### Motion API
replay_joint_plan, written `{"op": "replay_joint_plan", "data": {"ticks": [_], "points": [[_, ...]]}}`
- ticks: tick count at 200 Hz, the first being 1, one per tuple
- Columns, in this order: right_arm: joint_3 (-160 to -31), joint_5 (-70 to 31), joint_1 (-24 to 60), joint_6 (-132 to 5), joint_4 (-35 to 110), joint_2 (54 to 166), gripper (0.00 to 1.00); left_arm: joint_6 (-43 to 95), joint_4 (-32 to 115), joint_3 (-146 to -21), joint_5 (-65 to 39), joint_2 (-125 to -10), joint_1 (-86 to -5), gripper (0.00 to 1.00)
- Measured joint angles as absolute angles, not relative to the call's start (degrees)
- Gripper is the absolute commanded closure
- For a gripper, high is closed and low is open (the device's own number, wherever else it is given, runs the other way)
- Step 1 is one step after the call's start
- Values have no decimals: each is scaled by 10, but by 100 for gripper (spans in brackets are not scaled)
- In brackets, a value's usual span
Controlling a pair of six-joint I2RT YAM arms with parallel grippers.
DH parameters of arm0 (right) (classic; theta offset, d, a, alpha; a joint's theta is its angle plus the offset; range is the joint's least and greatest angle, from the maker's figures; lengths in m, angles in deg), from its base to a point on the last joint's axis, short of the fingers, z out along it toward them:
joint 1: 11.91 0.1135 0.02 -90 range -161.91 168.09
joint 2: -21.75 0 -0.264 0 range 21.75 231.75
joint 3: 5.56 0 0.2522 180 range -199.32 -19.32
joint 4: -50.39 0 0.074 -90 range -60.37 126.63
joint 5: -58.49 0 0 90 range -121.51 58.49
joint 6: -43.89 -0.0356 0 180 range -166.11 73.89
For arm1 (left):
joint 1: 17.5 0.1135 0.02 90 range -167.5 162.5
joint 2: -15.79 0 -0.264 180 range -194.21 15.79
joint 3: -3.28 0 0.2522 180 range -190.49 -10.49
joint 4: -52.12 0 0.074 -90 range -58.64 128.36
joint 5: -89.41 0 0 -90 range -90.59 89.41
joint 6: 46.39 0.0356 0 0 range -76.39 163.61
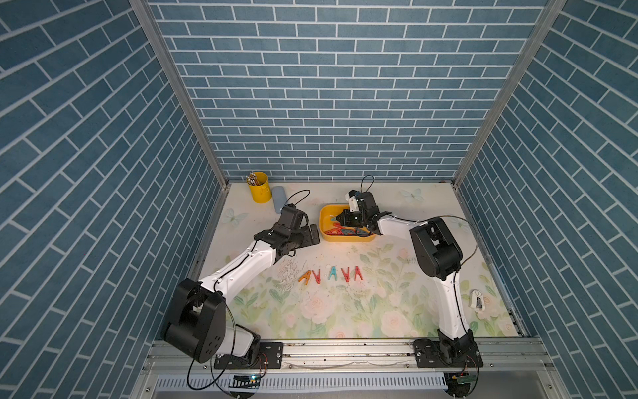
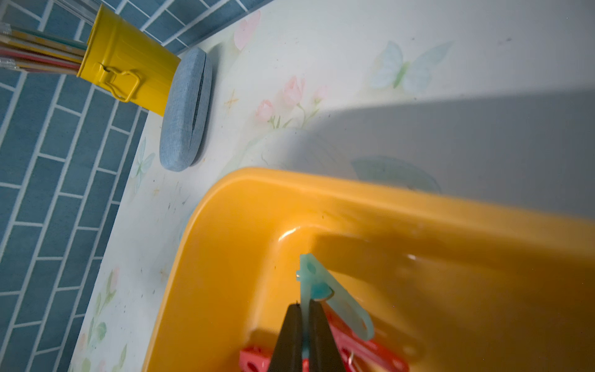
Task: Take the clothespins out of the storage box
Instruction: Pick up the clothespin from the storage box, then place the clothespin at the center of the board.
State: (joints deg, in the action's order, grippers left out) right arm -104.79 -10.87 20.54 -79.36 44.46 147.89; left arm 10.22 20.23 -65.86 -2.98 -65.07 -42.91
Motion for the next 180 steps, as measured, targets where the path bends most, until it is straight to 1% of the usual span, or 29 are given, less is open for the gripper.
{"op": "replay_joint_plan", "data": {"ticks": [21,62,100,142,180], "points": [[-999,-116,205,-794,448,1424,100,102,204,-658,-37,-650,-429,0],[-885,-145,207,-793,461,1283,100,102,216,-656,-52,-649,-429,0],[-766,-203,220,-793,460,1149,100,104,234,-656,-74,-649,-429,0],[-653,-286,269,-793,434,1026,100,109,243,-658,-89,-655,-431,0],[-564,-352,320,-804,423,966,100,113,243,-669,-95,-669,-437,0]]}}
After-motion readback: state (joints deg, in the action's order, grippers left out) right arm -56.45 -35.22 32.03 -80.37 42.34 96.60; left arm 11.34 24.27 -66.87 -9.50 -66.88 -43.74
